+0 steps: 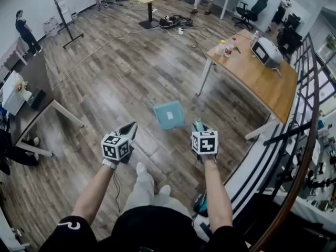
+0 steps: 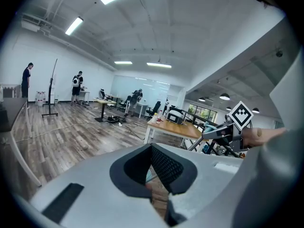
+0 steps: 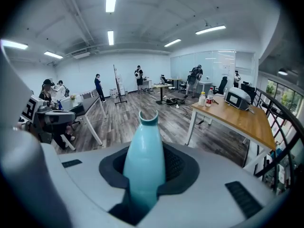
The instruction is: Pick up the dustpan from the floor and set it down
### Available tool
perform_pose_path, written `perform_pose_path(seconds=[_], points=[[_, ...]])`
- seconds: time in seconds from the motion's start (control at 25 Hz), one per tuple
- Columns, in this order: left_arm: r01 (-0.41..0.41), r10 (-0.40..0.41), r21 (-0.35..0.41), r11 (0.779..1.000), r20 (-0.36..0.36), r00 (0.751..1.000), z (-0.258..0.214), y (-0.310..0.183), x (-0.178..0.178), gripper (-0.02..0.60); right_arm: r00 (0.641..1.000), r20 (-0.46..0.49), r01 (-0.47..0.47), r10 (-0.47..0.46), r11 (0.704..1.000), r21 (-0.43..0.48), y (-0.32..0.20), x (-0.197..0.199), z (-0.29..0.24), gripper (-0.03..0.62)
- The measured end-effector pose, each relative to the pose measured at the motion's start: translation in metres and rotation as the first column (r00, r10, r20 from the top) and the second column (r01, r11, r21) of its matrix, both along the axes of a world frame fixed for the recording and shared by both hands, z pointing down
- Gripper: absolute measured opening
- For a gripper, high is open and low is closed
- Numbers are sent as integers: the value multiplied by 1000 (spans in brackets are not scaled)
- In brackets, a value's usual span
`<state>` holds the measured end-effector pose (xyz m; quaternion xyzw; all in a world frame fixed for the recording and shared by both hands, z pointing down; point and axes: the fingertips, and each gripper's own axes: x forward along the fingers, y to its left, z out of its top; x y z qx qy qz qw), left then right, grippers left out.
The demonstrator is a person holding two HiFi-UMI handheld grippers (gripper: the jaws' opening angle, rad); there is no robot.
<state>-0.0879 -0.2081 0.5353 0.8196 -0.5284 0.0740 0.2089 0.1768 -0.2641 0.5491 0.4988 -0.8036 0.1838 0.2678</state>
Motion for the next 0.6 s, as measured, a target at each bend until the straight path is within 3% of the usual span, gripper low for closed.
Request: perform_pose_path(seconds=[0.6], points=[[-111, 112, -150, 982, -1, 994, 116, -62, -20, -3, 995, -69, -84, 75, 986, -143, -43, -35, 162, 87]])
